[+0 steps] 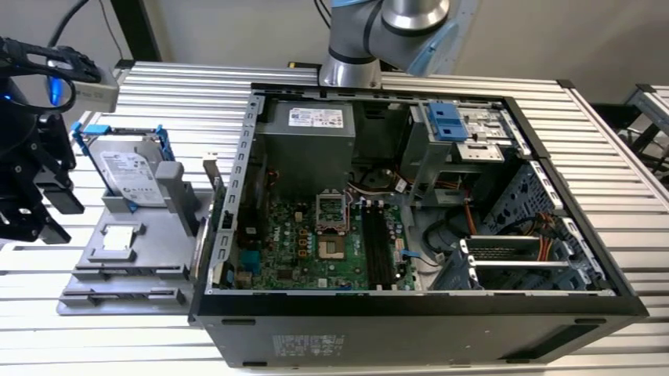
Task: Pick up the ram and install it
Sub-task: 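Pick up the ram and move it above insertion slot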
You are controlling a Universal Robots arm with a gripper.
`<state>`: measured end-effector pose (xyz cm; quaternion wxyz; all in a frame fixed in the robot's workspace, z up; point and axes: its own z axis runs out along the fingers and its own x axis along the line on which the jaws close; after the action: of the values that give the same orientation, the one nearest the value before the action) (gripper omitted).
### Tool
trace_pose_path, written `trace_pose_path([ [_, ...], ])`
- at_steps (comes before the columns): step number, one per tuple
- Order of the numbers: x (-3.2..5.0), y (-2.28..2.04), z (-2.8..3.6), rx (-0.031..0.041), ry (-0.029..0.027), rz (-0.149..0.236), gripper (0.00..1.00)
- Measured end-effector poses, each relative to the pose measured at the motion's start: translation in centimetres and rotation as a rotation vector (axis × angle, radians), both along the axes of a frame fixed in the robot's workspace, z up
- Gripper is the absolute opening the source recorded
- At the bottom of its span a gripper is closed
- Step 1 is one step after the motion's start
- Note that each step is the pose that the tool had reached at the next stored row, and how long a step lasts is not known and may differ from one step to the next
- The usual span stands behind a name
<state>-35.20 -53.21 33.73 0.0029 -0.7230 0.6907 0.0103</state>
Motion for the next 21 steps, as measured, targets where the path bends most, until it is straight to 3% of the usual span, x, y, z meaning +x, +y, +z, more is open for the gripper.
trace_pose_path([
  [10, 0.00, 0.00, -1.06, 0.0000, -0.0001, 0.000, 1.00],
  [21, 0.00, 0.00, -2.65, 0.0000, 0.0000, 0.000, 1.00],
])
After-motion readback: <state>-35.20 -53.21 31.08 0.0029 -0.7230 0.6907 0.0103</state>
